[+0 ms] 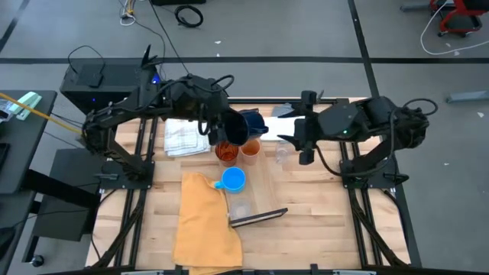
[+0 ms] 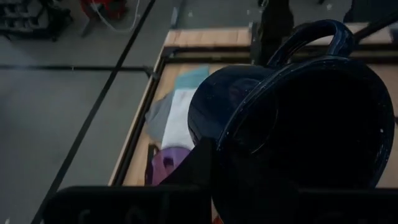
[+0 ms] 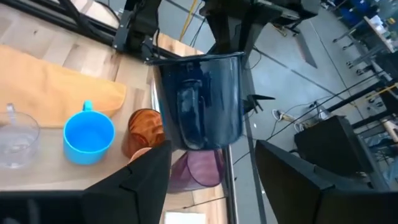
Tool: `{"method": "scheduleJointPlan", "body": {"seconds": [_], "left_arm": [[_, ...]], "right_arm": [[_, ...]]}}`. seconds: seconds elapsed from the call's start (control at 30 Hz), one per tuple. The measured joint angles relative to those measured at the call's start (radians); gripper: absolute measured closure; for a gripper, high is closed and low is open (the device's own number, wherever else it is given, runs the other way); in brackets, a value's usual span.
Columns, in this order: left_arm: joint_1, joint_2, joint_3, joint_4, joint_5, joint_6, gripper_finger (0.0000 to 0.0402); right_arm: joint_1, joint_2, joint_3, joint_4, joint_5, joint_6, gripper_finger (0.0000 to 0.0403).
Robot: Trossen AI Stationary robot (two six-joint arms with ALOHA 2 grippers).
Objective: Stack small to large cups/mugs on shelf
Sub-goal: Put the dark blue mug on the shelf
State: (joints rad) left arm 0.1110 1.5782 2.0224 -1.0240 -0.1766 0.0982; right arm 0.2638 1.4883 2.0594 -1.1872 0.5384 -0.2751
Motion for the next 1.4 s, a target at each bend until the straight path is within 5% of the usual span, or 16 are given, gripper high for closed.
{"method": "scheduleJointPlan", "body": {"seconds": [0.9,1.4], "left_arm": [[-0.003,-0.003,0.000,0.125,0.044,0.019,0.0379],[-0.003,-0.003,0.000,0.133,0.048,0.033,0.0379]], "right_arm": [[-0.062,0.052,0.000,0.113,-0.095,0.039,0.0228],[-0.066,0.052,0.000,0.111,-0.107,0.017,0.0328]]}}
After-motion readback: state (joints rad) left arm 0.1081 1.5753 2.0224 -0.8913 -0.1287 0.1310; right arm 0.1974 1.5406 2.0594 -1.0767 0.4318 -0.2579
